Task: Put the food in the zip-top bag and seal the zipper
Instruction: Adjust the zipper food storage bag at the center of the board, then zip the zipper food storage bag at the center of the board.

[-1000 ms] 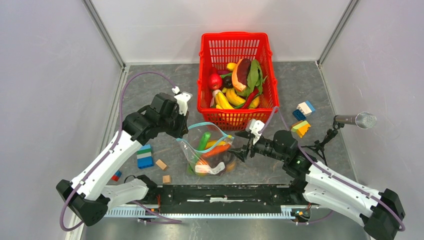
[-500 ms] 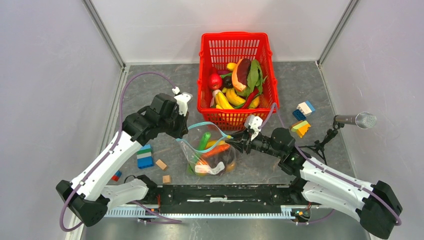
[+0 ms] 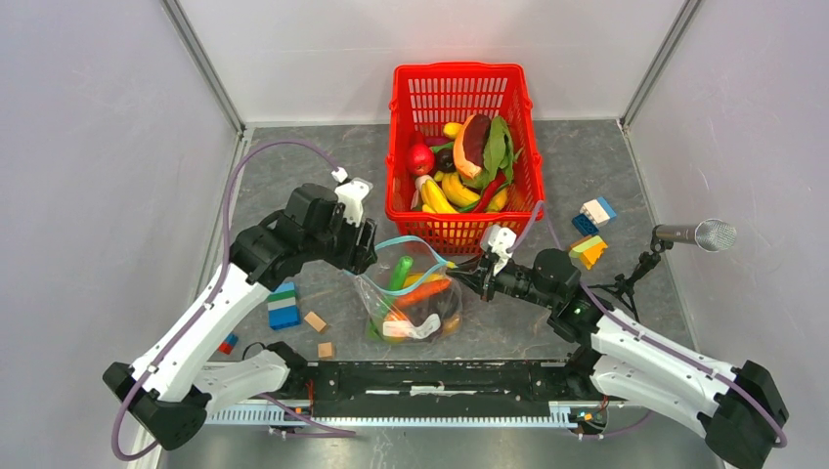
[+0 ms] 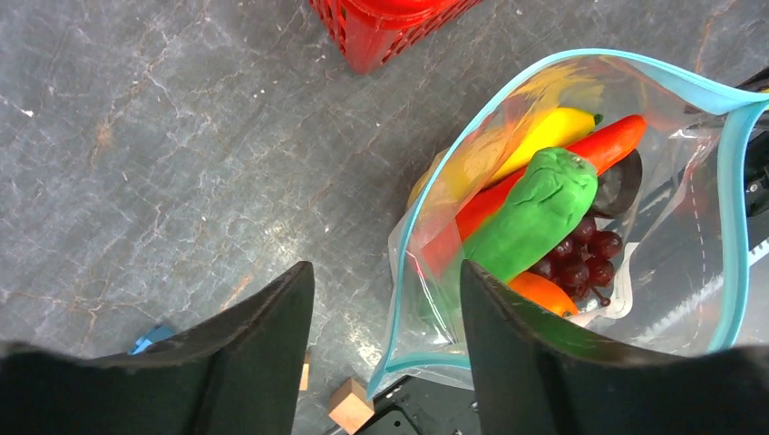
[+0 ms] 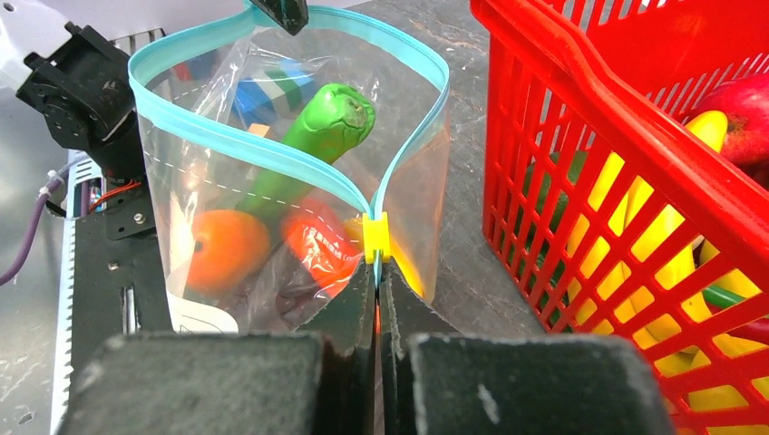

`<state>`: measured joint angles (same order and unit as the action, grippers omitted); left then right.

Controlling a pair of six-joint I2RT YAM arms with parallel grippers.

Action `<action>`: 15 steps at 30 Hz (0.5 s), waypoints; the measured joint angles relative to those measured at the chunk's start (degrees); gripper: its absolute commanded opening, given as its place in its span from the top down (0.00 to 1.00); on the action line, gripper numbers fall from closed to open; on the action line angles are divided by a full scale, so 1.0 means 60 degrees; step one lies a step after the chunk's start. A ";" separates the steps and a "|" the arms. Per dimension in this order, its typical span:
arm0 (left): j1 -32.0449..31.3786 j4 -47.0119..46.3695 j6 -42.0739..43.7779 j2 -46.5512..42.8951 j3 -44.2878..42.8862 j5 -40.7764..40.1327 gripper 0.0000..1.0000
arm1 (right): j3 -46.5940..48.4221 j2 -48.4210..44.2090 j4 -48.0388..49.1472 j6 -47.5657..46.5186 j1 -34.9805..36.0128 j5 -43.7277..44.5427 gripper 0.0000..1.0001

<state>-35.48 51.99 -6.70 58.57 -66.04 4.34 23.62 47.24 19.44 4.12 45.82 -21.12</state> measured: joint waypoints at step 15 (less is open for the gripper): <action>-0.0007 -0.3687 0.1209 -0.0703 -0.0415 0.4065 0.21 | 0.0583 -0.0117 -0.1071 -0.0477 -0.0033 -0.0634 1.00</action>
<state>-35.53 29.87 0.56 54.35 -68.53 28.73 27.11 46.54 13.02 1.26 45.63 -24.93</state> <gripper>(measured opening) 0.785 0.009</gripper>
